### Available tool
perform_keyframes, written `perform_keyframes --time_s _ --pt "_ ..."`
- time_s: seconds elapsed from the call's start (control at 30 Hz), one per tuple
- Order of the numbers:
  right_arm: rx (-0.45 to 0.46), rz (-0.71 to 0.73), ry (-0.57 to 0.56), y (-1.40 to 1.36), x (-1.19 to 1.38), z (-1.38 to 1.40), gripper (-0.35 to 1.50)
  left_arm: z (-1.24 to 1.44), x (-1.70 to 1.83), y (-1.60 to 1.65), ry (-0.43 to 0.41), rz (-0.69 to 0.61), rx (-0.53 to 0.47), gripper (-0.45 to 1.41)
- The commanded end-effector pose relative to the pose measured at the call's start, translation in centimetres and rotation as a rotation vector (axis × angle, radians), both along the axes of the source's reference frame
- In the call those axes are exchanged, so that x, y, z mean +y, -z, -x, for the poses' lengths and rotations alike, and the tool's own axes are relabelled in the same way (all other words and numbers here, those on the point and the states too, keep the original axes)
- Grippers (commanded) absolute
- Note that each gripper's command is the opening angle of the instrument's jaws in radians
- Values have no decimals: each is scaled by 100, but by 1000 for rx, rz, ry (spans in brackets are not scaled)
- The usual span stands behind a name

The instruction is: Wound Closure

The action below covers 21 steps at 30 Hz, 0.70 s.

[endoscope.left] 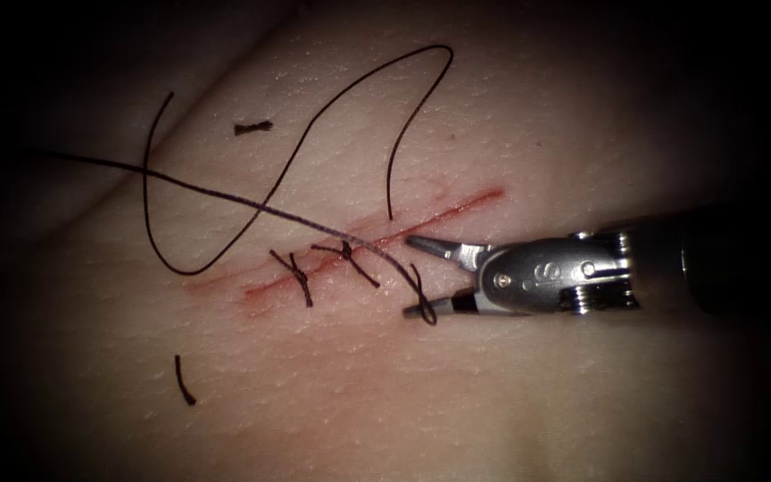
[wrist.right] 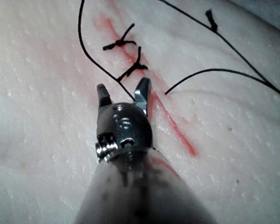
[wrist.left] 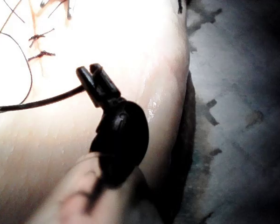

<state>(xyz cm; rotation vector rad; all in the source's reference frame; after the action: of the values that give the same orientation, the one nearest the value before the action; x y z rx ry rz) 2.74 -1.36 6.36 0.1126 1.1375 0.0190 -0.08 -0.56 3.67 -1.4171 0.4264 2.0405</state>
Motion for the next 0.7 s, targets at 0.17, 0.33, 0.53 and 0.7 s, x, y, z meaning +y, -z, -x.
perform_keyframes --time_s 0.17,0.33,0.53,0.7 --pt "3 -6 65 -5 -11 0 -35 6 -7 -7 -1 -4 0 -45" --pt "-2 2 55 0 -15 14 -35 5 -4 -13 0 -4 1 -45" --pt "7 0 62 22 -34 27 -35 7 2 -30 5 -1 6 -45" --pt "19 -5 98 67 -78 27 -35 19 13 -60 12 7 10 -45"
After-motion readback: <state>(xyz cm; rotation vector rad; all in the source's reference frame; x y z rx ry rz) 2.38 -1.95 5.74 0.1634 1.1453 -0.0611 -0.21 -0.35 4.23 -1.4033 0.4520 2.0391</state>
